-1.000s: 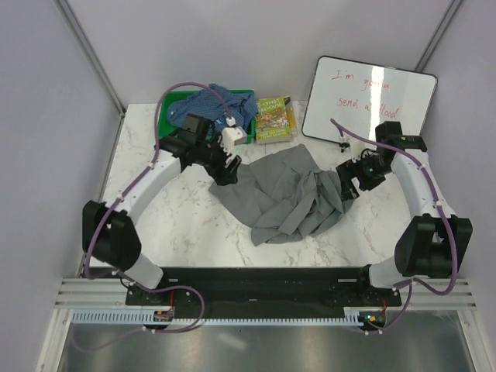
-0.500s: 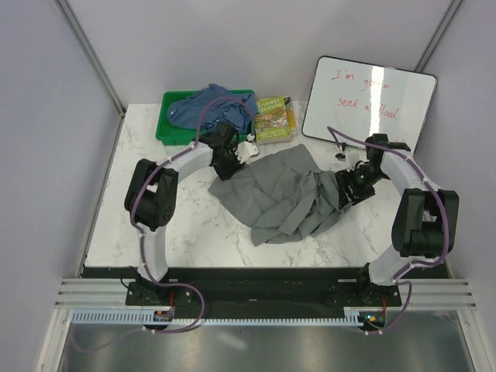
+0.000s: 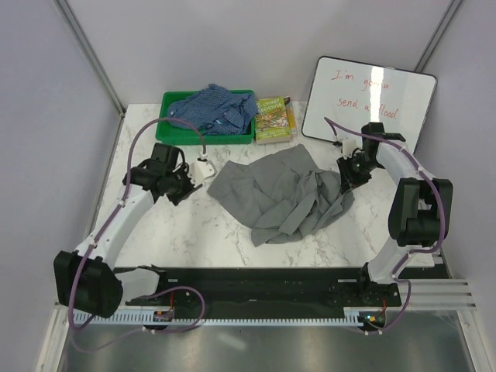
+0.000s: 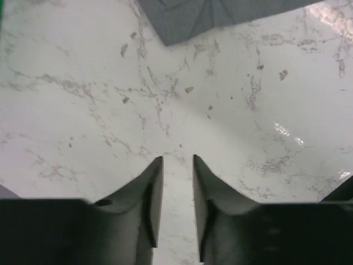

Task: Fold and stack the long sleeve shirts
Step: Flatten the shirt out

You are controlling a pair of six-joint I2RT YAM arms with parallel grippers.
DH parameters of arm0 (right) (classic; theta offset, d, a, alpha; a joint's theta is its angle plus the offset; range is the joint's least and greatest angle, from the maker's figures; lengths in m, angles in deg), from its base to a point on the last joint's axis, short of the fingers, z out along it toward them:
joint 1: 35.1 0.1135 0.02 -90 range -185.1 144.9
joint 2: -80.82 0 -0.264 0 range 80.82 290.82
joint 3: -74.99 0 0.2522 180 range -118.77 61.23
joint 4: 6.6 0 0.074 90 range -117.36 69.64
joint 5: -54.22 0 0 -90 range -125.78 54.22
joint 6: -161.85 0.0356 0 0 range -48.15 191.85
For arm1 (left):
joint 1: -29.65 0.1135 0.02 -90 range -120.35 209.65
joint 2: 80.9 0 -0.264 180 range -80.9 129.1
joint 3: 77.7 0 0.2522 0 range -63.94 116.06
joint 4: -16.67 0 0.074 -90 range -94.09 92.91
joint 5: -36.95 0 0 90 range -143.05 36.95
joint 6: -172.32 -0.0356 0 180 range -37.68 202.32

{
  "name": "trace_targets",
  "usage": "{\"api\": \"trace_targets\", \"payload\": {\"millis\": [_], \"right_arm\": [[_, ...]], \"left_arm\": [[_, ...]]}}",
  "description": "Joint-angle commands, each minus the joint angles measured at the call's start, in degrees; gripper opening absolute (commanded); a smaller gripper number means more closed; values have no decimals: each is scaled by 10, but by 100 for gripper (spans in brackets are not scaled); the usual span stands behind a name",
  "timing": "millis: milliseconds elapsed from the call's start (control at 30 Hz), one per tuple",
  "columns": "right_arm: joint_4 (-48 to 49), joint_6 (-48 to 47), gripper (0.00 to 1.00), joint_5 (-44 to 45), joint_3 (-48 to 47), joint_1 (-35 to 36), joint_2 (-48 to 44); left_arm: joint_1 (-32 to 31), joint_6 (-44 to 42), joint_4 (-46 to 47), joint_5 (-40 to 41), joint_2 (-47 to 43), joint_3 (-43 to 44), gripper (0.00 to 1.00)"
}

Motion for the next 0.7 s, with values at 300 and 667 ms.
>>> {"api": "trace_targets", "payload": {"millis": [300,667], "right_arm": [[4,-7,0,35,8,1,-59],[-22,-14,0,51,-58,1,-43]], "left_arm": [[-14,242,114,-101,364,280,86],[-18,237,84,-58,462,301,16]]}}
